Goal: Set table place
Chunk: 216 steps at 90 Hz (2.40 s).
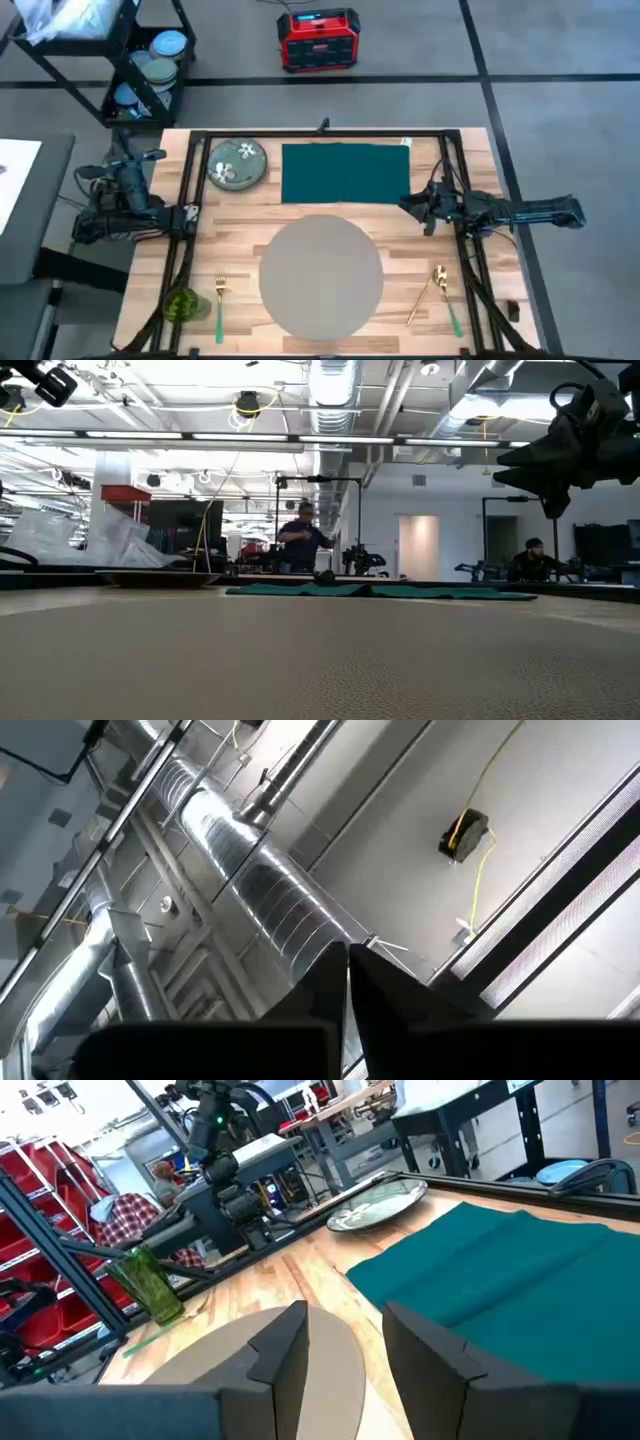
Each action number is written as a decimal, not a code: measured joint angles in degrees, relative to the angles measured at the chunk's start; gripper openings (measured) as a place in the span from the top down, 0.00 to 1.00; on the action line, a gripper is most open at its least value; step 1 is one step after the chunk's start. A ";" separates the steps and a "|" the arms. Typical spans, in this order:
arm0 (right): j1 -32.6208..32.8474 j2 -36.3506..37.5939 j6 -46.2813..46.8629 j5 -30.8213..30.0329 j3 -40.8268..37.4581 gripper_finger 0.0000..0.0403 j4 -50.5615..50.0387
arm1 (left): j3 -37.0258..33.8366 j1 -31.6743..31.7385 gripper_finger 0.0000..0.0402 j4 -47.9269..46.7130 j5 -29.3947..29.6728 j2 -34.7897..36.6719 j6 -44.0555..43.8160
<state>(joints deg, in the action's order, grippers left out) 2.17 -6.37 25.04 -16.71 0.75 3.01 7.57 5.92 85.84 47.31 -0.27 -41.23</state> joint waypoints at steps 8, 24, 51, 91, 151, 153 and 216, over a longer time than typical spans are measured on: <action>0.00 0.00 0.02 0.02 0.00 0.70 0.00 | 0.00 0.00 1.00 0.00 0.02 0.01 -0.01; 0.00 0.00 0.00 0.03 0.00 0.70 0.00 | 0.01 0.02 1.00 -0.02 0.02 0.02 -0.01; 0.00 0.00 0.00 0.07 0.00 0.70 -0.02 | -4.70 0.02 1.00 -2.73 -15.78 0.11 12.49; 0.00 0.00 0.01 0.35 0.01 0.70 -0.04 | -6.91 -2.79 1.00 -72.88 -17.53 -14.16 -14.90; 0.00 0.02 0.02 0.24 0.00 0.70 -0.02 | -7.15 -9.48 1.00 -56.58 -12.54 -39.54 10.25; 0.00 0.02 0.00 0.24 0.01 0.70 -0.02 | -7.15 -9.70 1.00 -56.02 -12.55 -40.42 10.79; 0.00 0.00 0.00 0.01 0.00 0.70 -0.02 | -5.86 -10.93 1.00 -45.57 -60.50 -60.36 45.73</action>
<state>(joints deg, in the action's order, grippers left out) 2.17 -6.37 25.04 -16.70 0.75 2.98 1.72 -5.02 40.28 -13.20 -60.64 4.50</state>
